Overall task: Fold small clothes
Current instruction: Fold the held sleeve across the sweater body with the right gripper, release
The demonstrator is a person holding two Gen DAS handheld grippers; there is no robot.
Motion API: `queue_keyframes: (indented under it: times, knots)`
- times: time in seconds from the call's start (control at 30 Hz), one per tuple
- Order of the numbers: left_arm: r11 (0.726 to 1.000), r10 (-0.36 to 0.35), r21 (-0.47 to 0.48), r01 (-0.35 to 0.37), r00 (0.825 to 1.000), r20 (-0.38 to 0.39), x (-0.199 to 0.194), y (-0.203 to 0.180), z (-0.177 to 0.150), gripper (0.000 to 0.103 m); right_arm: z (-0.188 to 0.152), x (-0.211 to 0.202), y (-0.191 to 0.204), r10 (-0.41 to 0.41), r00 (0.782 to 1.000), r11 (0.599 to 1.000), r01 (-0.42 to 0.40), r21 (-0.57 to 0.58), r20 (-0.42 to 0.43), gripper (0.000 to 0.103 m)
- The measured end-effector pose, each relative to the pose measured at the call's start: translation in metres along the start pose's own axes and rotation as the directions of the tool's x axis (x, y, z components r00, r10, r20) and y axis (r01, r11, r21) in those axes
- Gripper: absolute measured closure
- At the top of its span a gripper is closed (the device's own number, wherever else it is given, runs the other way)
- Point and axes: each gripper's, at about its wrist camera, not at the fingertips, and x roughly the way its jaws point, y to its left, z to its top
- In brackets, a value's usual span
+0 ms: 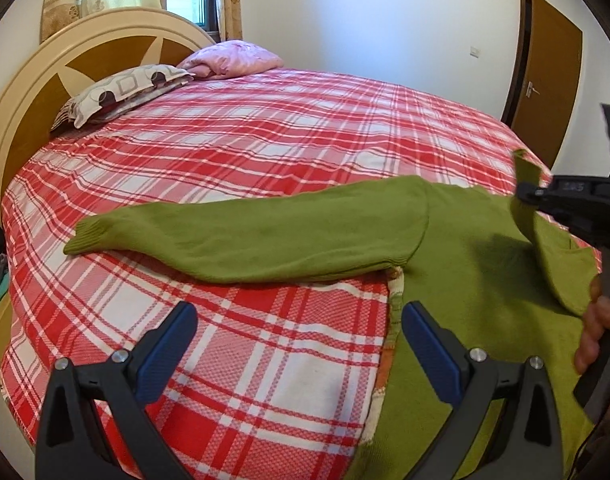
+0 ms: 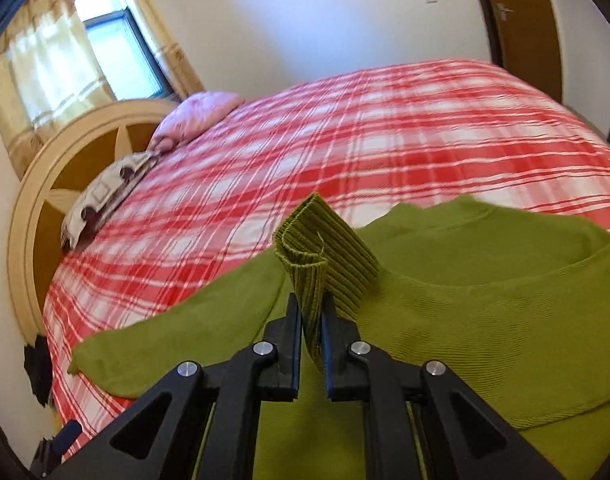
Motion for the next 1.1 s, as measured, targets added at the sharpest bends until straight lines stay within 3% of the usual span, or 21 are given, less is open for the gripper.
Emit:
queue_keyframes:
  times: [0.2, 0.23, 0.27, 0.3, 0.33, 0.43, 0.5, 0.57, 0.6, 0.63, 0.73, 0.77, 0.9, 1.0, 1.1]
  knots:
    - [1.000, 0.010, 0.013, -0.010, 1.000, -0.013, 0.009, 0.000, 0.000, 0.000, -0.022, 0.050, 0.019, 0.036, 0.996, 0.999, -0.039, -0.032, -0.085, 0.094]
    - [1.000, 0.017, 0.016, -0.017, 1.000, -0.015, 0.011, 0.001, 0.000, 0.000, -0.027, 0.058, 0.023, 0.030, 0.991, 0.998, -0.036, -0.044, -0.130, 0.091]
    - [1.000, 0.023, 0.016, -0.022, 1.000, -0.017, 0.012, 0.002, 0.000, 0.000, -0.031, 0.064, 0.024, 0.051, 0.982, 0.997, -0.060, -0.042, -0.180, 0.080]
    - [0.999, 0.030, 0.016, -0.030, 0.999, -0.020, 0.014, 0.003, 0.000, 0.000, -0.032, 0.061, 0.025, 0.110, 0.976, 0.993, -0.117, -0.028, -0.187, 0.074]
    - [0.999, 0.033, 0.016, -0.033, 0.999, -0.023, 0.014, 0.004, 0.000, 0.000, -0.031, 0.054, 0.023, 0.176, 0.969, 0.984, -0.180, -0.007, -0.174, 0.063]
    - [0.999, 0.042, 0.017, -0.041, 0.999, -0.033, 0.018, 0.004, 0.001, 0.000, -0.022, 0.028, 0.008, 0.322, 0.936, 0.946, -0.314, 0.080, -0.139, 0.062]
    - [0.999, 0.040, 0.026, -0.039, 0.999, -0.035, 0.020, -0.001, 0.002, 0.000, -0.015, 0.004, -0.013, 0.334, 0.939, 0.940, -0.325, 0.101, -0.085, 0.062]
    - [0.998, 0.032, 0.045, -0.031, 0.999, -0.032, 0.021, -0.009, 0.006, 0.000, -0.012, -0.017, -0.035, 0.229, 0.972, 0.972, -0.225, 0.073, -0.049, 0.062]
    - [0.998, 0.025, 0.059, -0.024, 0.999, -0.025, 0.019, -0.015, 0.008, 0.000, -0.011, -0.031, -0.055, 0.099, 0.995, 0.994, -0.098, 0.036, -0.026, 0.062]
    - [0.997, 0.019, 0.080, -0.018, 1.000, -0.011, 0.017, -0.023, 0.011, 0.000, -0.012, -0.042, -0.073, 0.003, 1.000, 1.000, -0.003, 0.011, -0.003, 0.062]
    - [0.991, 0.014, 0.136, -0.017, 1.000, 0.028, 0.013, -0.049, 0.024, 0.000, -0.018, -0.062, -0.128, -0.233, 0.973, 0.973, 0.233, -0.004, -0.003, 0.062]
    - [0.989, 0.001, 0.148, -0.007, 0.999, 0.040, 0.014, -0.060, 0.029, 0.000, -0.021, -0.065, -0.146, -0.272, 0.962, 0.962, 0.272, 0.005, -0.022, 0.062]
    - [0.982, -0.017, 0.186, 0.008, 0.999, 0.049, 0.026, -0.106, 0.046, 0.000, -0.047, -0.071, -0.191, -0.355, 0.931, 0.934, 0.356, -0.004, -0.087, 0.062]
    - [0.983, -0.035, 0.180, 0.032, 0.999, 0.013, 0.044, -0.133, 0.052, 0.000, -0.063, -0.082, -0.207, -0.341, 0.938, 0.940, 0.339, -0.048, -0.055, 0.063]
    - [0.984, -0.011, 0.176, 0.023, 0.998, -0.066, 0.073, -0.153, 0.049, 0.000, -0.070, -0.095, -0.208, -0.364, 0.931, 0.928, 0.359, -0.098, -0.040, 0.063]
